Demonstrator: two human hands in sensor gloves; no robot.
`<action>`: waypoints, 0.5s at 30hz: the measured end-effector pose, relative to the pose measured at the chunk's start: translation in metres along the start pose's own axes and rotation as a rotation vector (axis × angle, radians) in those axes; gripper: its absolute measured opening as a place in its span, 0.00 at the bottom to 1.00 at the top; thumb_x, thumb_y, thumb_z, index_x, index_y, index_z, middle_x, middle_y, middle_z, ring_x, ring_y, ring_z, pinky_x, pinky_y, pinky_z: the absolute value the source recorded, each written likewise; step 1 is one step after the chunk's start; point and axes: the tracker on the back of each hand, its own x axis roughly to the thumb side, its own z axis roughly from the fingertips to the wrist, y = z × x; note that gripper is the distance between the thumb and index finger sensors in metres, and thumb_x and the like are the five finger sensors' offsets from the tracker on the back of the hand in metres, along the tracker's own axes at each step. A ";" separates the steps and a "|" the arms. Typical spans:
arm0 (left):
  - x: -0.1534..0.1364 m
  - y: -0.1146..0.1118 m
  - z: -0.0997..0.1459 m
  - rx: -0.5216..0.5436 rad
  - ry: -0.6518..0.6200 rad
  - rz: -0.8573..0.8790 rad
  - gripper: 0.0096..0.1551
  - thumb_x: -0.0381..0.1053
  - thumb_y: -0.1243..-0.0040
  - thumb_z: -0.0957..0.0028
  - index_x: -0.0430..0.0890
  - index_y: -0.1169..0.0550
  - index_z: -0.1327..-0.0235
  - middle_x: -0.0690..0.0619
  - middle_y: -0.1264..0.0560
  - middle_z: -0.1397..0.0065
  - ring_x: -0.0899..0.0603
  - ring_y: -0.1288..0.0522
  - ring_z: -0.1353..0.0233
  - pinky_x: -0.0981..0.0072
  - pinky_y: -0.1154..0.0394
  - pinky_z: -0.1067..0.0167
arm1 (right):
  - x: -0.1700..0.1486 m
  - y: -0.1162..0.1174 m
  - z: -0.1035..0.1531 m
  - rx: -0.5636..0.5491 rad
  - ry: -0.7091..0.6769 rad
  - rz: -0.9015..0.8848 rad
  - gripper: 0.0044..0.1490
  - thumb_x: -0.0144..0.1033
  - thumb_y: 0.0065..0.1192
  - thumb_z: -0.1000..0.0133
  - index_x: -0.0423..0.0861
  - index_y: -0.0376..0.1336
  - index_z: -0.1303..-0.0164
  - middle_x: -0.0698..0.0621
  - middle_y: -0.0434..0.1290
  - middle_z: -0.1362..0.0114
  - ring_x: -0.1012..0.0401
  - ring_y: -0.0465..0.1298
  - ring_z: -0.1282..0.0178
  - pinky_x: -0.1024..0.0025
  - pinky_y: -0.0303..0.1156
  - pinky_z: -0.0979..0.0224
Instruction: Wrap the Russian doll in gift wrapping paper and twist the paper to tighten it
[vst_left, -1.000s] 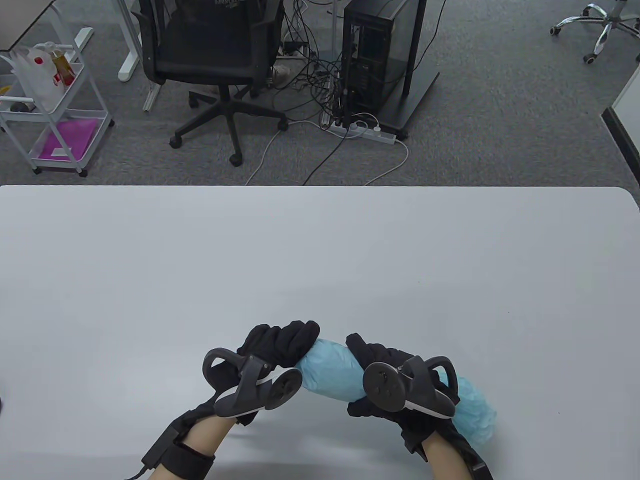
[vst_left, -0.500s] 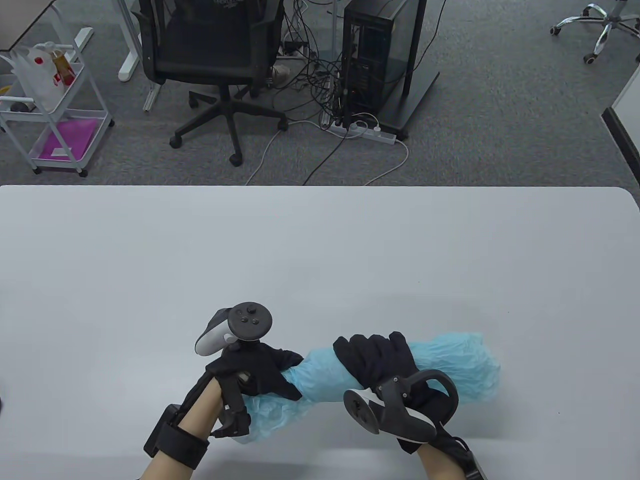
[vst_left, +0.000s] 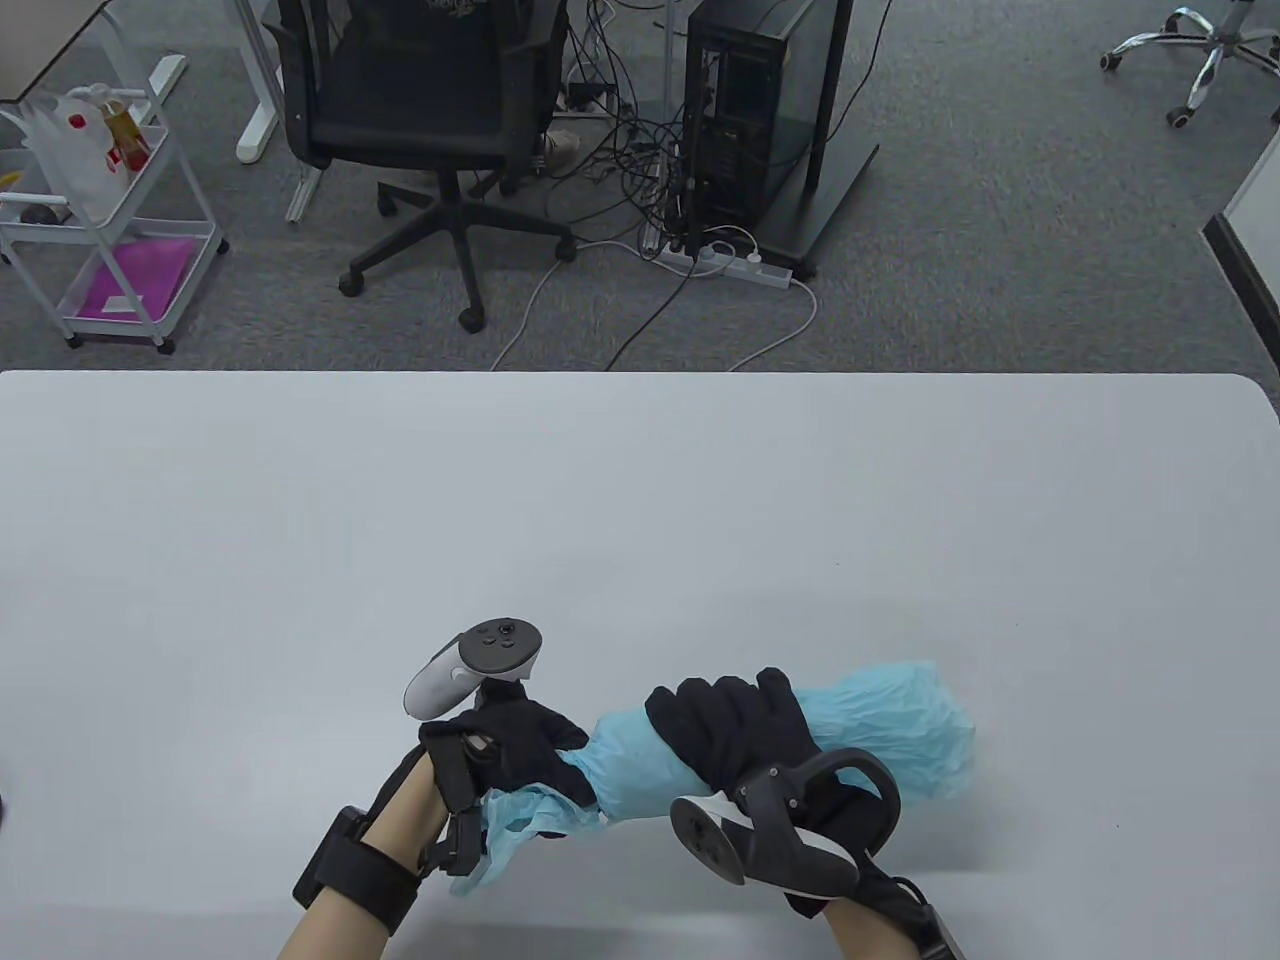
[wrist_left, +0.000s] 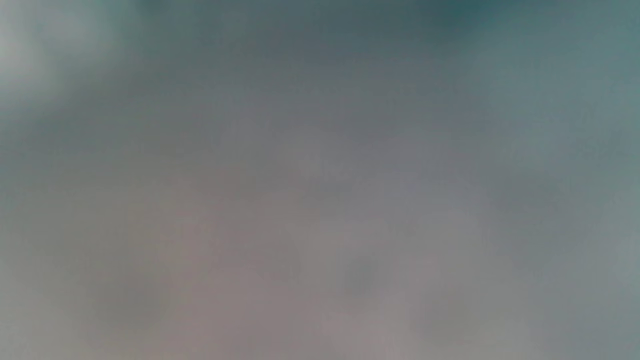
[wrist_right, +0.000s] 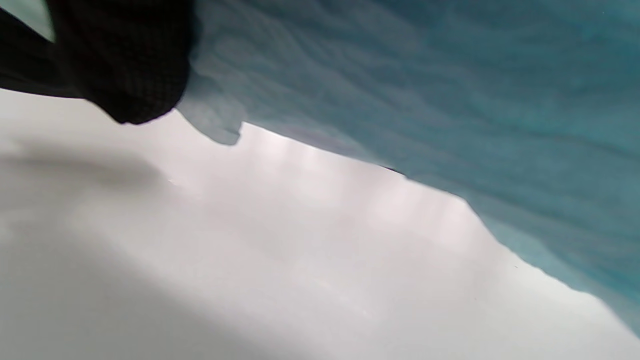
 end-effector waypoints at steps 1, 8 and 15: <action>-0.001 0.001 0.001 0.029 0.005 -0.008 0.26 0.61 0.33 0.60 0.43 0.17 0.60 0.57 0.11 0.67 0.54 0.13 0.79 0.64 0.15 0.61 | -0.002 0.001 -0.001 0.008 0.010 0.007 0.74 0.65 0.76 0.59 0.62 0.29 0.21 0.58 0.54 0.13 0.60 0.67 0.14 0.42 0.56 0.09; 0.017 0.012 0.029 0.474 -0.199 -0.049 0.50 0.71 0.40 0.56 0.61 0.47 0.22 0.59 0.40 0.16 0.42 0.31 0.20 0.49 0.35 0.23 | -0.037 0.017 -0.005 0.080 0.130 -0.084 0.74 0.67 0.75 0.63 0.59 0.34 0.19 0.56 0.60 0.16 0.59 0.72 0.20 0.45 0.65 0.15; 0.063 -0.015 0.051 0.712 -0.333 -0.575 0.43 0.66 0.37 0.52 0.76 0.46 0.26 0.78 0.54 0.12 0.54 0.63 0.06 0.48 0.67 0.12 | -0.069 0.025 -0.003 0.106 0.228 -0.231 0.74 0.71 0.73 0.65 0.55 0.39 0.18 0.52 0.66 0.20 0.58 0.78 0.27 0.48 0.73 0.26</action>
